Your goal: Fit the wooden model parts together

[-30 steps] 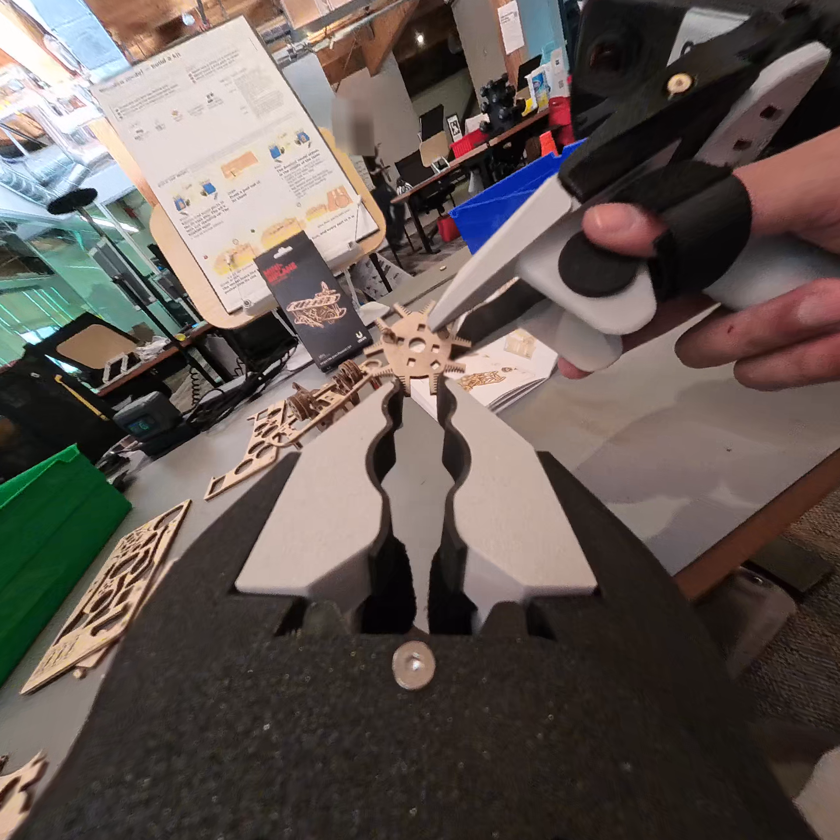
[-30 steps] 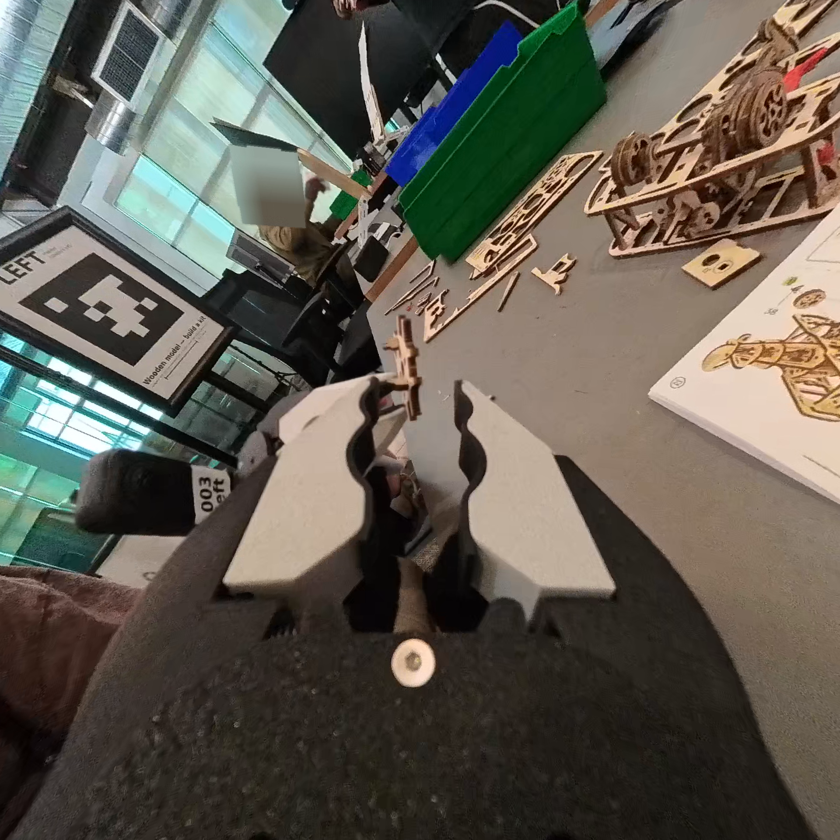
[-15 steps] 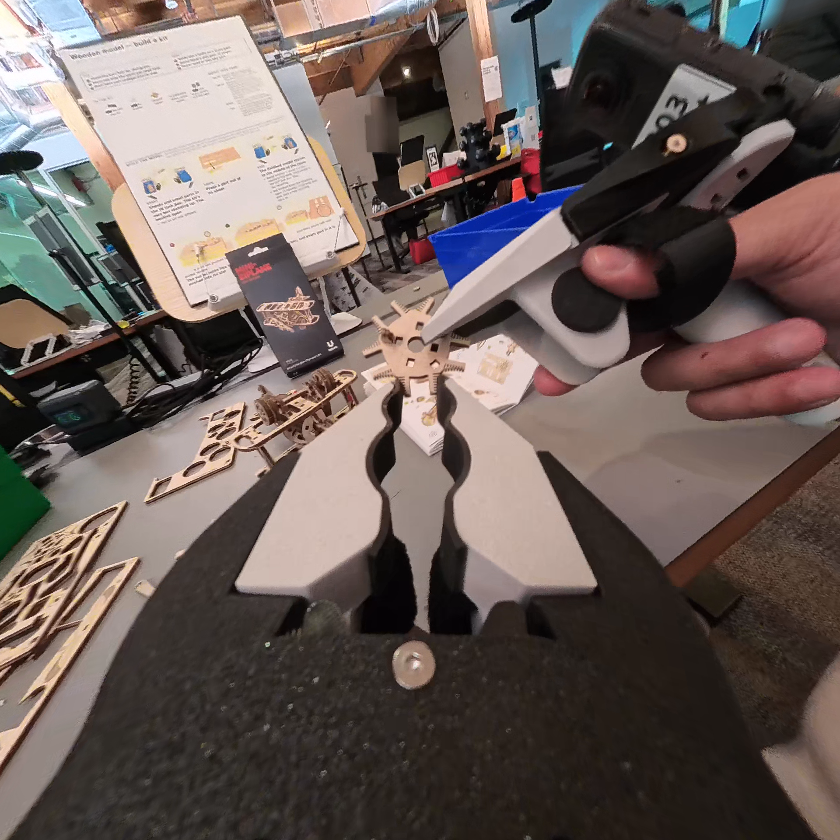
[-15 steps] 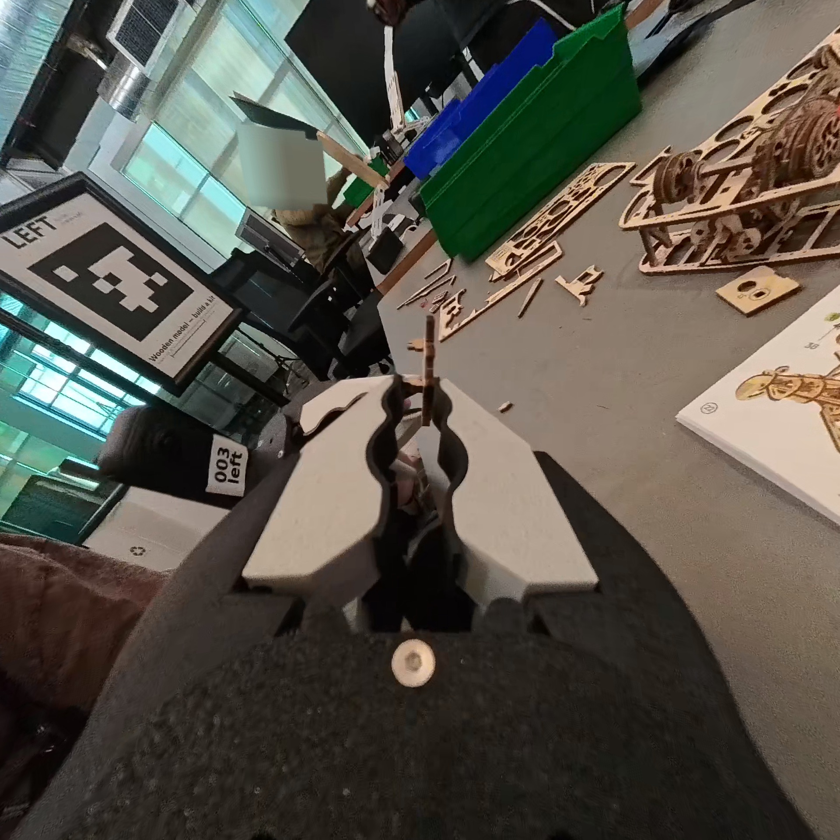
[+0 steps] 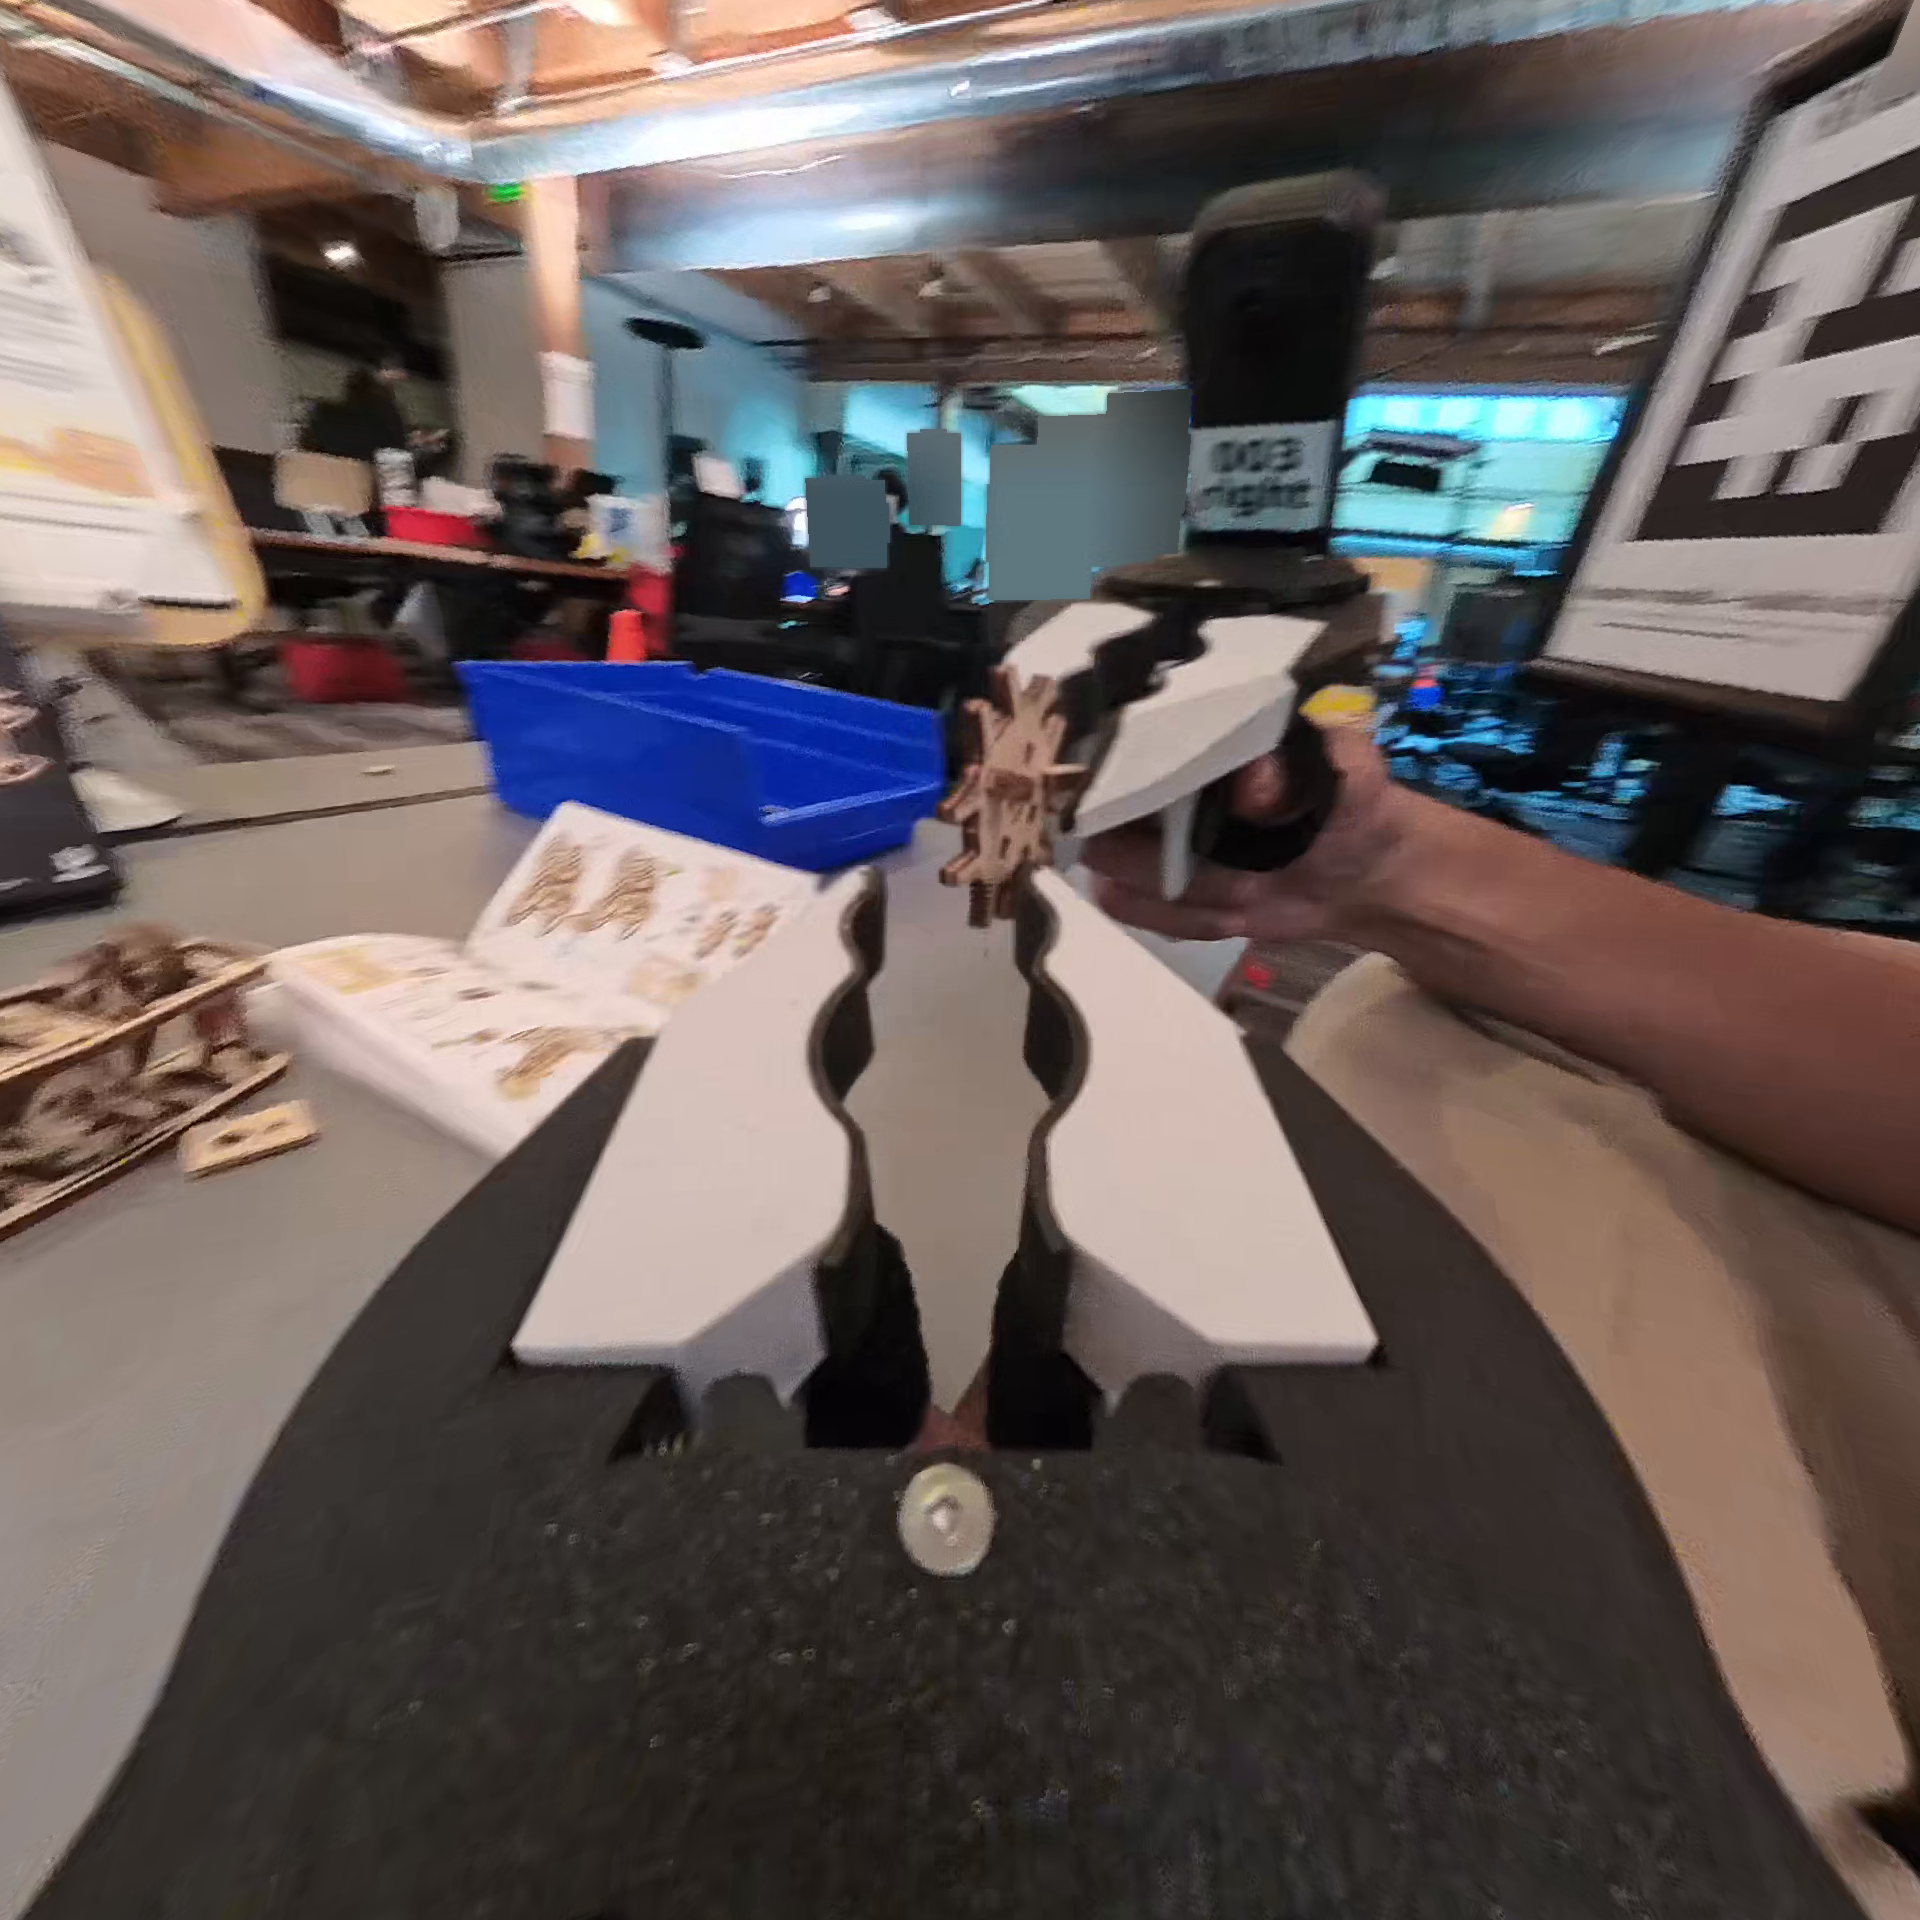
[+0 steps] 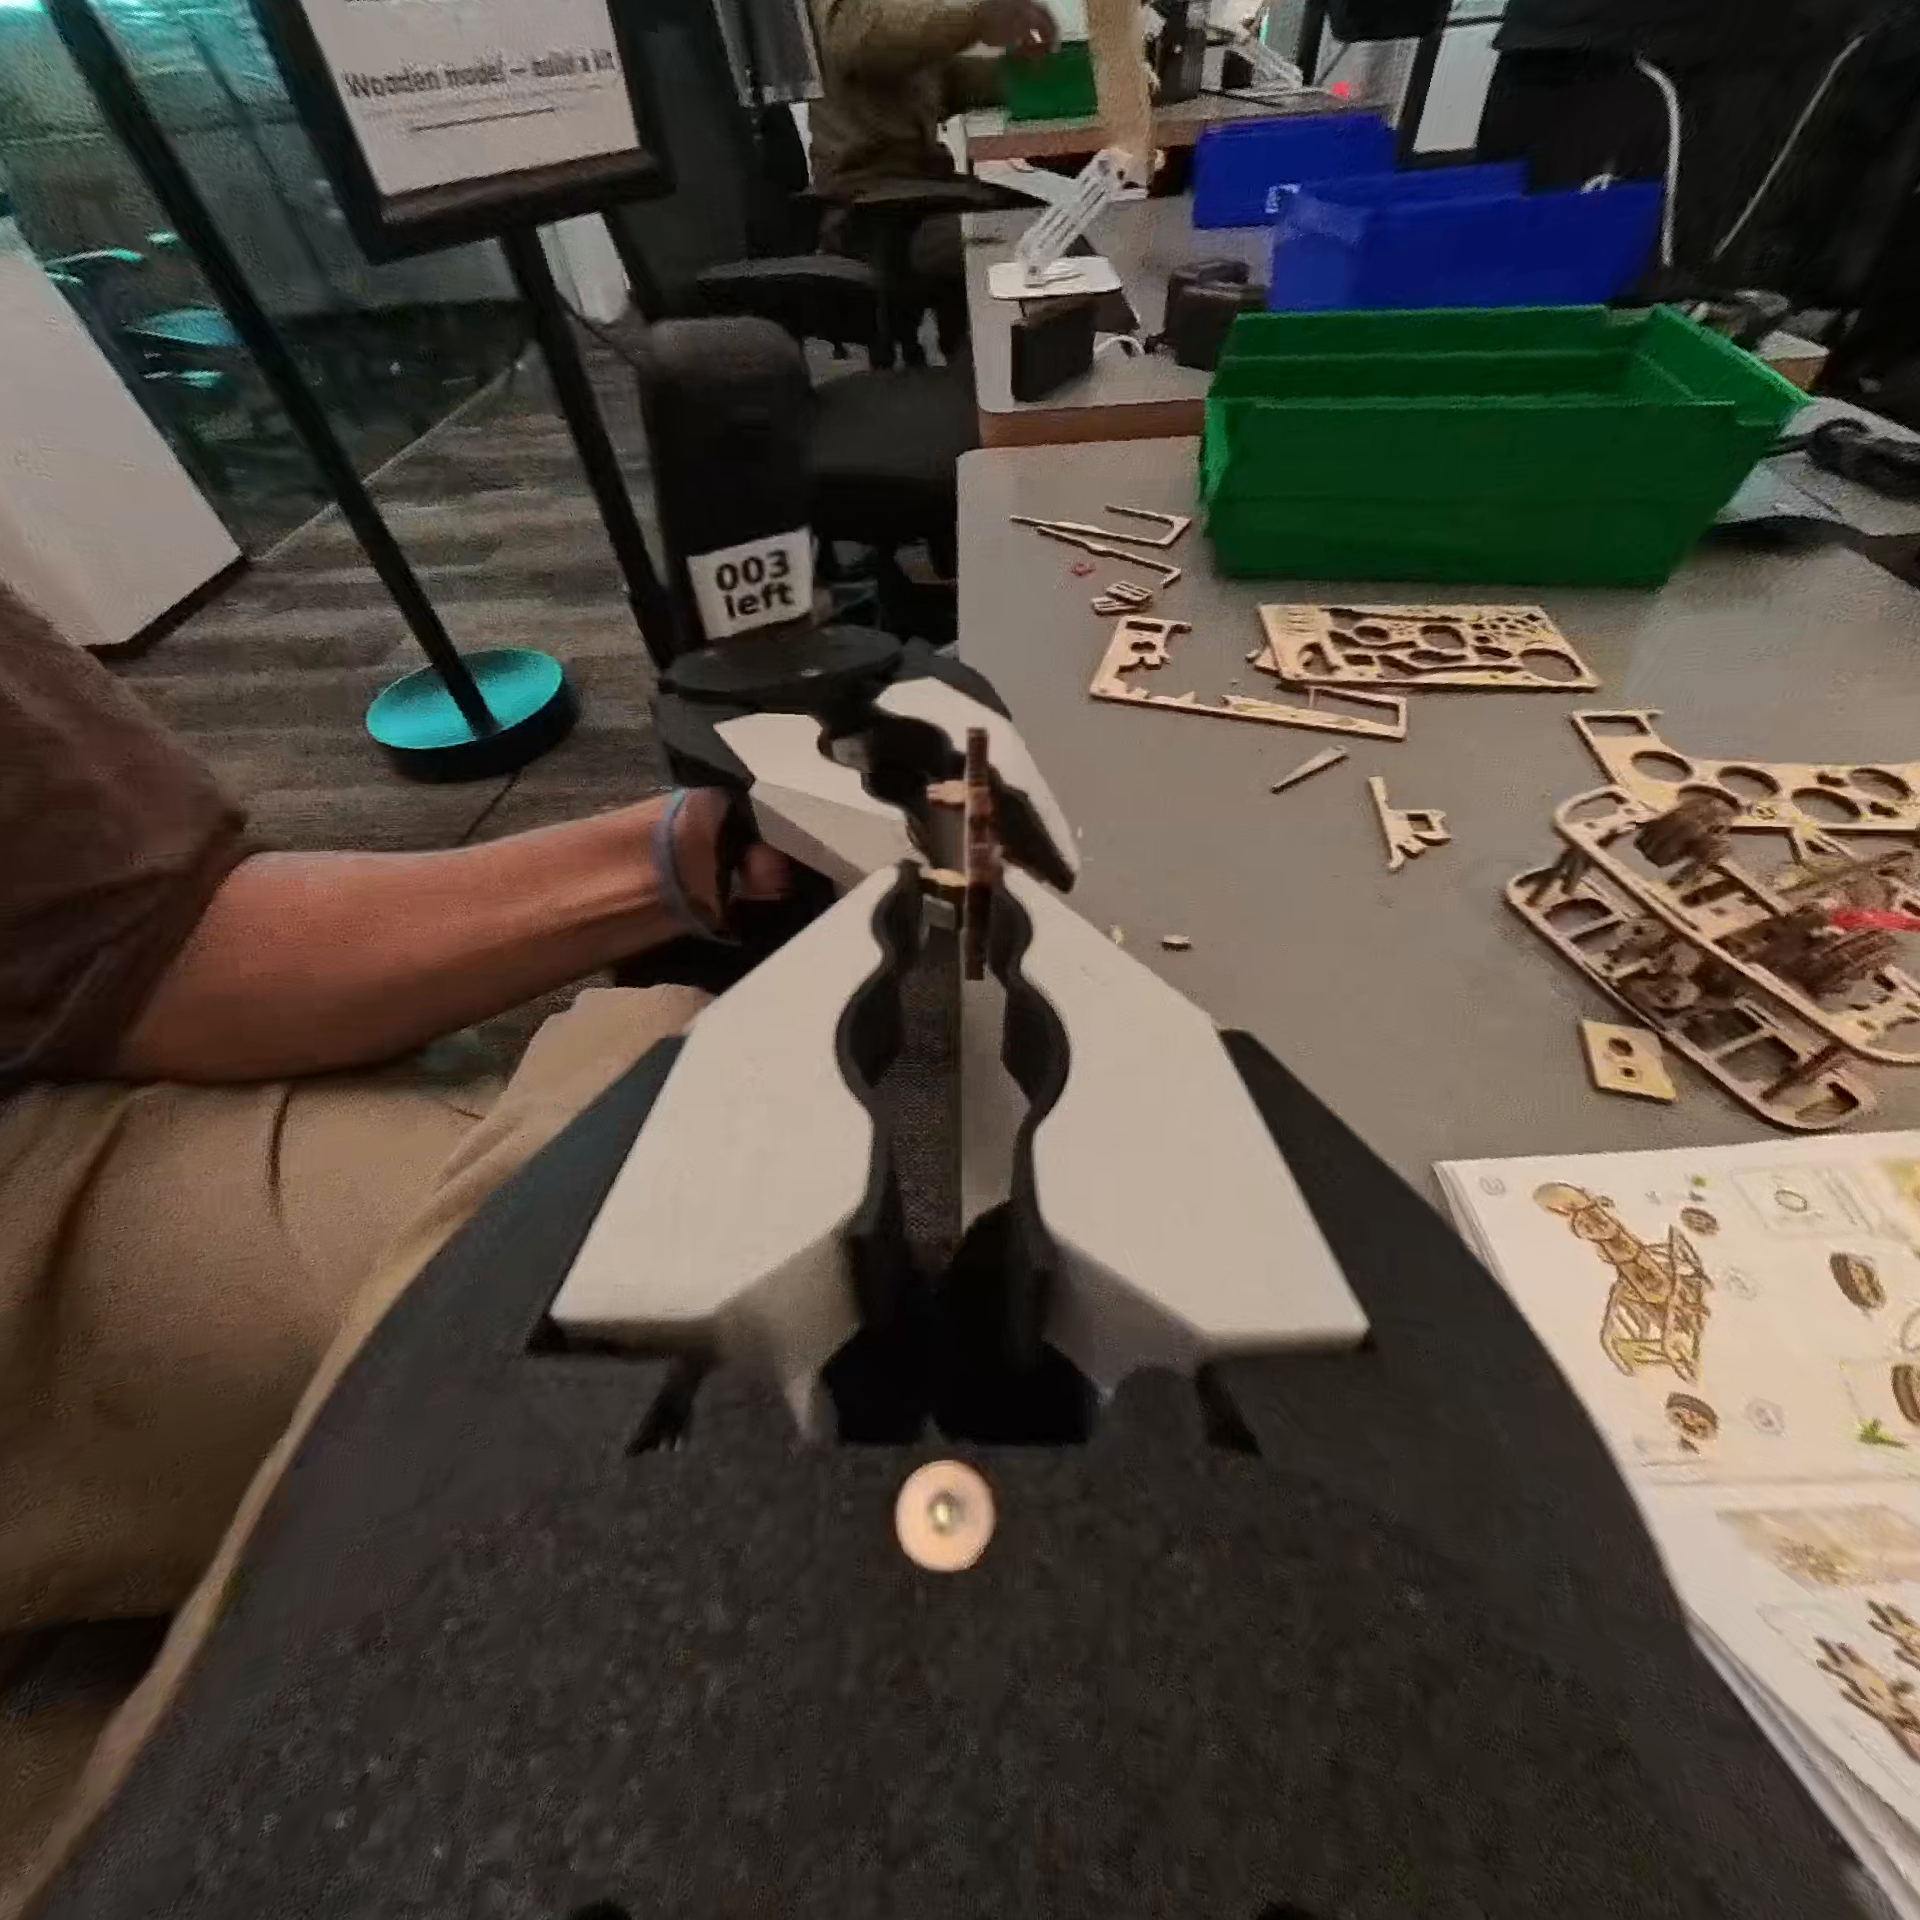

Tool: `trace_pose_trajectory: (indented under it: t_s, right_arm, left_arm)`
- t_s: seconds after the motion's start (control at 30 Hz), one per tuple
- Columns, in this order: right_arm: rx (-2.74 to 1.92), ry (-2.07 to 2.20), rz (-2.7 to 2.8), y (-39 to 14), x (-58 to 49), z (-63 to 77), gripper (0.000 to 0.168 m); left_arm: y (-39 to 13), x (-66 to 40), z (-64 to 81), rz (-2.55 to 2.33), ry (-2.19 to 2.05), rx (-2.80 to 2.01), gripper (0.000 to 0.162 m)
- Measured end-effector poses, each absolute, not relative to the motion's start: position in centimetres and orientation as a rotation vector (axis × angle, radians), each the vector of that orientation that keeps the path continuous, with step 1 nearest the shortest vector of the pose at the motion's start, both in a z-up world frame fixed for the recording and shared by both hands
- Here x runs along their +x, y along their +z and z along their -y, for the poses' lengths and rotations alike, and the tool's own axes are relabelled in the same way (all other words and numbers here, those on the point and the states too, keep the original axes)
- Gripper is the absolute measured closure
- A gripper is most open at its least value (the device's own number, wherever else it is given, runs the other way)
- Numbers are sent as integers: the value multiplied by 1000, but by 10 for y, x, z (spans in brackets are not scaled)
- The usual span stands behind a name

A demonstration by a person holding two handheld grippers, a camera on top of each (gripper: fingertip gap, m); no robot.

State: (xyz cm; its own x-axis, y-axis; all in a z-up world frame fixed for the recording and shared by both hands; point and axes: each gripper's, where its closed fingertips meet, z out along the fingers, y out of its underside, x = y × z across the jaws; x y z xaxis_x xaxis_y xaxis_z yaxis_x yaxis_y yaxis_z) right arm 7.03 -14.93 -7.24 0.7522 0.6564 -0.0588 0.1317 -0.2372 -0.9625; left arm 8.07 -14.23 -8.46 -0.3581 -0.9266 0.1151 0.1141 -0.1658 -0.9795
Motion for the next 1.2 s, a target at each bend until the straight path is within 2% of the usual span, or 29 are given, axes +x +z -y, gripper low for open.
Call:
trace_pose_trajectory:
  t_s: [0.03,0.23,0.37,0.6,1.03,1.1,1.2]
  right_arm:
    - [-1763,579,632,-71,67,152,156]
    - [-1690,612,682,-63,57,160,155]
    - [-1641,552,684,-55,51,159,153]
    - [-1565,740,677,-40,34,167,157]
    - [-1594,893,579,-39,37,166,156]
    - [-1620,898,538,-44,43,161,154]
    - [-1646,887,497,-48,50,156,140]
  left_arm:
    - [-80,75,149,-1292,-1687,-964,151]
    - [-66,62,161,-1291,-1795,-852,161]
    - [-60,55,162,-1269,-1849,-808,161]
    - [-47,41,169,-1265,-2066,-731,162]
    - [-45,43,168,-1248,-2088,-730,162]
    - [-48,47,163,-1242,-2034,-758,162]
    - [-50,50,162,-1242,-1990,-769,162]
